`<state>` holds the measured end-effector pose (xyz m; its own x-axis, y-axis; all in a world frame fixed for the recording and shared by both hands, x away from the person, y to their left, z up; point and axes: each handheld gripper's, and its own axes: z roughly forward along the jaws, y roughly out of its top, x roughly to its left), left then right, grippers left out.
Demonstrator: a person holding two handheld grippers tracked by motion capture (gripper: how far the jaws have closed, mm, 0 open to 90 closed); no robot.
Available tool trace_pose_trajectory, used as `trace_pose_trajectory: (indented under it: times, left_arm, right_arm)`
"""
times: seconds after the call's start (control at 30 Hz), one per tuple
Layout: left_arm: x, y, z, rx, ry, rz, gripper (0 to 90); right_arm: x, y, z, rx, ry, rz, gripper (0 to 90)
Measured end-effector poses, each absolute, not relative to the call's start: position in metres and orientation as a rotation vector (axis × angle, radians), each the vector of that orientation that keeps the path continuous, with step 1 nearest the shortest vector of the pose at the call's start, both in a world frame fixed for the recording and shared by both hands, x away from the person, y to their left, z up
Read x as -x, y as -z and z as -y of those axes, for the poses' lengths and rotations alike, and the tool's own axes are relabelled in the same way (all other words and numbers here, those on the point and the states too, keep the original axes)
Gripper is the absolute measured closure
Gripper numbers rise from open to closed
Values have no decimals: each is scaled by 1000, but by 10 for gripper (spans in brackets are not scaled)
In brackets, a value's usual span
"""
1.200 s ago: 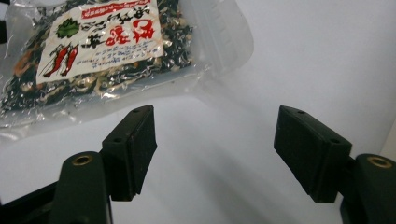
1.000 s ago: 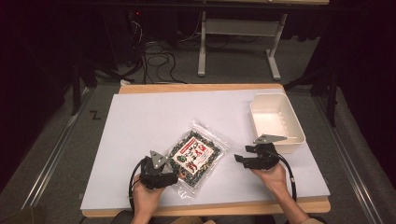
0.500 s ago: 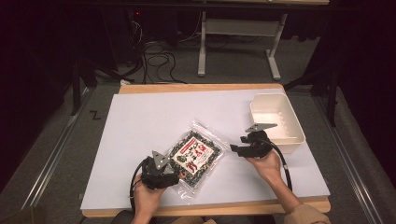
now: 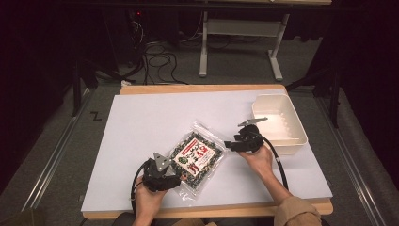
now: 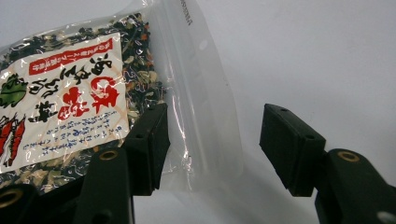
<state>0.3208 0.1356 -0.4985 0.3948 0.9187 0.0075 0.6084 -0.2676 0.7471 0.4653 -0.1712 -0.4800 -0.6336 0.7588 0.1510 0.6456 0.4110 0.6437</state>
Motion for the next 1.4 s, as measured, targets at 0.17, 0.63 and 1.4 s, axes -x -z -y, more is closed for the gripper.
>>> trace_pose_trajectory:
  times: [0.17, 0.63, 1.4]
  left_arm:
    - [-321, 499, -133, -1999, -596, -1291, 223]
    - [-321, 501, -132, -2004, -572, -1273, 253]
    - [-325, 505, -122, -2037, -546, -1209, 262]
  right_arm:
    - [-472, 484, 169, -1274, -1020, -2515, 474]
    - [-484, 501, 163, -1367, -1074, -2653, 543]
    - [-472, 474, 165, -1188, -1076, -2633, 898]
